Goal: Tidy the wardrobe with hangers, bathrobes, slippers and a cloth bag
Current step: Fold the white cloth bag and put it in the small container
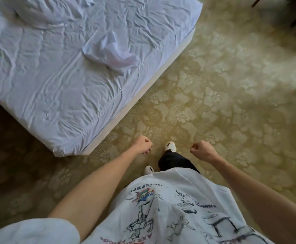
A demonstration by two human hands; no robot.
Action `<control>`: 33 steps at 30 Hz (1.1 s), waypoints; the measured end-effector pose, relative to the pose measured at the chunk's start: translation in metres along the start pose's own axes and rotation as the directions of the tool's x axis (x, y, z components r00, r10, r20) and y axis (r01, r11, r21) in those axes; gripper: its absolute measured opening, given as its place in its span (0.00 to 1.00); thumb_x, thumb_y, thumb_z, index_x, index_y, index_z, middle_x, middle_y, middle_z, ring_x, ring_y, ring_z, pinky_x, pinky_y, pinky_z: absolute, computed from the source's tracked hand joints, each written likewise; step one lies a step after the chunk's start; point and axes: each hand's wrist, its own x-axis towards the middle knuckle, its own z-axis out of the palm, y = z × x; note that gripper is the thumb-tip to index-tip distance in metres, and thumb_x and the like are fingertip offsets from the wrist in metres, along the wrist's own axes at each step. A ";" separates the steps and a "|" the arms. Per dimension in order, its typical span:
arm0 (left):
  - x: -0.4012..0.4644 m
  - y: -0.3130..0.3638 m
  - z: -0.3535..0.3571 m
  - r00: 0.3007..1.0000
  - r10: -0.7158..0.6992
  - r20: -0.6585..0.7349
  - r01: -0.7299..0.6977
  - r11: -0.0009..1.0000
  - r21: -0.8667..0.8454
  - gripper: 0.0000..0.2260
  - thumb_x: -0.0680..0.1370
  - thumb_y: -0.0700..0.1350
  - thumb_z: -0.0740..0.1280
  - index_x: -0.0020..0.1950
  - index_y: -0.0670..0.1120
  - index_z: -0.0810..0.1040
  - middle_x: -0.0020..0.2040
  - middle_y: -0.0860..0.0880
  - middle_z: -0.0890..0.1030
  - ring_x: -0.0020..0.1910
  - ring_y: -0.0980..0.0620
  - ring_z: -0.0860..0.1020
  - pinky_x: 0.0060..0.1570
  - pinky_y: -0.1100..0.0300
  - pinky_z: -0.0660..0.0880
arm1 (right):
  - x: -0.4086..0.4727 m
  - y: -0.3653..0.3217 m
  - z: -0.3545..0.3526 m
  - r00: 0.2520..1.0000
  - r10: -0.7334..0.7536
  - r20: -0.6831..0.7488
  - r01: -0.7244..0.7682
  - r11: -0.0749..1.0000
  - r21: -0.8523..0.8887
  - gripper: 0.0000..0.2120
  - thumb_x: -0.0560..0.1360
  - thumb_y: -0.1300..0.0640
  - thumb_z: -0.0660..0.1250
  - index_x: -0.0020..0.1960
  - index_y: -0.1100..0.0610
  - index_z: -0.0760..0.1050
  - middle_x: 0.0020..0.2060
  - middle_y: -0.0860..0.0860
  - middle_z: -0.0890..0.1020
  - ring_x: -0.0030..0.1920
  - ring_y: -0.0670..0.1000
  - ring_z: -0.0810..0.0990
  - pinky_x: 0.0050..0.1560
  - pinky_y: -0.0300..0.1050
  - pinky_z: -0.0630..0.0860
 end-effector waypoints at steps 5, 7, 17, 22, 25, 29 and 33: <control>0.092 0.099 -0.040 0.998 0.065 0.006 -0.065 0.998 0.011 0.07 0.80 0.43 0.66 0.47 0.43 0.83 0.41 0.46 0.86 0.33 0.51 0.80 0.32 0.63 0.75 | 0.085 0.024 -0.062 0.995 0.093 0.044 -0.093 0.996 0.007 0.11 0.76 0.55 0.66 0.45 0.61 0.83 0.42 0.54 0.86 0.41 0.54 0.83 0.40 0.45 0.77; 0.128 0.135 -0.060 0.998 0.061 -0.001 -0.061 0.998 0.012 0.07 0.81 0.43 0.66 0.47 0.43 0.83 0.39 0.47 0.85 0.32 0.51 0.79 0.31 0.62 0.75 | 0.127 0.024 -0.091 0.993 0.112 0.029 -0.113 0.993 0.043 0.12 0.75 0.56 0.66 0.45 0.63 0.83 0.40 0.57 0.86 0.39 0.54 0.83 0.40 0.48 0.79; 0.244 0.225 -0.185 0.981 -0.064 -0.182 0.053 0.997 -0.064 0.09 0.81 0.42 0.65 0.46 0.41 0.83 0.38 0.47 0.84 0.32 0.52 0.80 0.34 0.62 0.77 | 0.315 -0.124 -0.268 0.981 -0.186 0.054 0.189 0.981 -0.046 0.10 0.78 0.57 0.64 0.52 0.58 0.84 0.46 0.50 0.85 0.42 0.50 0.82 0.42 0.42 0.77; 0.258 0.207 -0.230 0.938 -0.230 -0.261 0.166 0.955 -0.246 0.10 0.81 0.43 0.65 0.44 0.43 0.82 0.37 0.47 0.85 0.29 0.53 0.79 0.29 0.64 0.75 | 0.384 -0.246 -0.295 0.888 -0.418 0.191 0.450 0.876 -0.175 0.11 0.79 0.54 0.64 0.56 0.55 0.82 0.50 0.50 0.85 0.47 0.49 0.82 0.45 0.43 0.80; 0.268 0.185 -0.249 0.899 -0.339 -0.275 0.222 0.897 -0.381 0.07 0.80 0.42 0.66 0.47 0.42 0.83 0.39 0.46 0.85 0.31 0.52 0.80 0.30 0.64 0.75 | 0.420 -0.315 -0.297 0.815 -0.519 0.257 0.575 0.776 -0.258 0.12 0.77 0.55 0.64 0.55 0.55 0.83 0.52 0.53 0.85 0.50 0.53 0.83 0.49 0.45 0.78; 0.289 0.165 -0.274 0.853 -0.453 -0.258 0.277 0.814 -0.510 0.06 0.79 0.42 0.67 0.48 0.42 0.83 0.38 0.47 0.85 0.30 0.53 0.80 0.30 0.63 0.75 | 0.462 -0.381 -0.302 0.759 -0.541 0.364 0.649 0.681 -0.341 0.13 0.76 0.55 0.63 0.54 0.54 0.84 0.53 0.55 0.85 0.52 0.56 0.82 0.54 0.48 0.79; 0.320 0.167 -0.305 0.829 -0.503 -0.244 0.287 0.758 -0.585 0.07 0.78 0.42 0.66 0.46 0.41 0.83 0.37 0.48 0.85 0.31 0.53 0.81 0.30 0.62 0.76 | 0.508 -0.411 -0.325 0.763 -0.495 0.415 0.644 0.627 -0.437 0.11 0.76 0.56 0.64 0.53 0.54 0.84 0.52 0.55 0.85 0.52 0.57 0.83 0.52 0.46 0.78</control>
